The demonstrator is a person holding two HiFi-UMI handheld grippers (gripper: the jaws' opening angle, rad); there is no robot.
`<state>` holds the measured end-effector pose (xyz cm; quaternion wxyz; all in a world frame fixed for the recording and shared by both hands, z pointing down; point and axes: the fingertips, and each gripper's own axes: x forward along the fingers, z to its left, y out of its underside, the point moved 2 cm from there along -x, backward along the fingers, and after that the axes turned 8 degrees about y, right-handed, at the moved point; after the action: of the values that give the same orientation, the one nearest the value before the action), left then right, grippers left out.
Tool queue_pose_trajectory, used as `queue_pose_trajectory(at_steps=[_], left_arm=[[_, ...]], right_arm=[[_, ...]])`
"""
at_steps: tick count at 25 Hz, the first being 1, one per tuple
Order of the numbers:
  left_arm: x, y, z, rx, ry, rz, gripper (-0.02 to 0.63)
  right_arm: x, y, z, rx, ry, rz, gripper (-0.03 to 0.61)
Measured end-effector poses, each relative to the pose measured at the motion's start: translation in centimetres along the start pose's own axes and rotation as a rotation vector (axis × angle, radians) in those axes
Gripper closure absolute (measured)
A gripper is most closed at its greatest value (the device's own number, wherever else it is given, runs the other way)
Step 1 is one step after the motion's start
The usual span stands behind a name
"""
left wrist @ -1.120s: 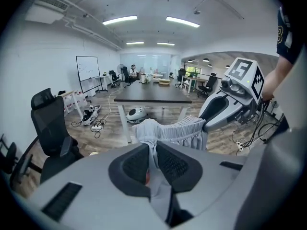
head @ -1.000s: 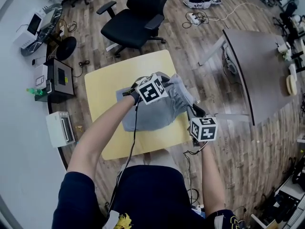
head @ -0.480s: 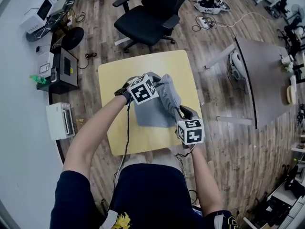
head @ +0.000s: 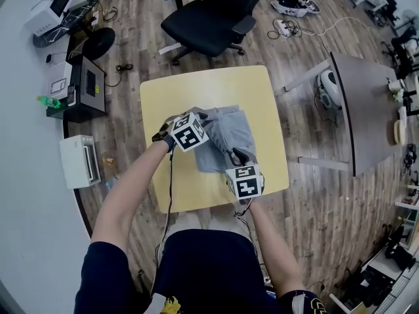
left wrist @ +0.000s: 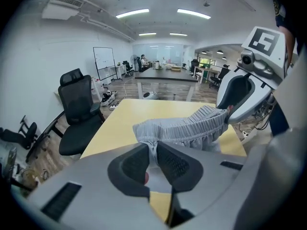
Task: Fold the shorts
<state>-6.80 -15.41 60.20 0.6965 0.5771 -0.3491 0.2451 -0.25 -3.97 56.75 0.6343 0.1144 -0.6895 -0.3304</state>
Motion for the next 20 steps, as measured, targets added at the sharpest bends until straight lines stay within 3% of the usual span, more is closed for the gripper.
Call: queue_pose_trajectory(at_steps=[5,9,14,17,20], left_arm=[[1.7,5.3,0.9,-0.054,-0.037,0.021,0.554],[2.3,9.4,2.0,-0.130,-0.049,0.094,0.531],[1.3,12.9,2.8,-0.245,-0.096,0.130,0.509],[-1.2,14.6,3.5,-0.300,-0.152,0.117,0.500],[-3.9,14.5,2.7,-0.353,-0.178,0.063,0.497]], right_arm=[[3.7,1.2,3.8,-0.038,-0.006,0.041,0.479],[6.2,2.2,5.9,-0.026,-0.042,0.080,0.479],[8.6,4.9,8.3,0.024,-0.155,0.131,0.456],[8.2,5.8,11.3,-0.021,-0.251,0.149,0.343],[6.3,6.1,14.0,-0.062,-0.336,0.115,0.336]])
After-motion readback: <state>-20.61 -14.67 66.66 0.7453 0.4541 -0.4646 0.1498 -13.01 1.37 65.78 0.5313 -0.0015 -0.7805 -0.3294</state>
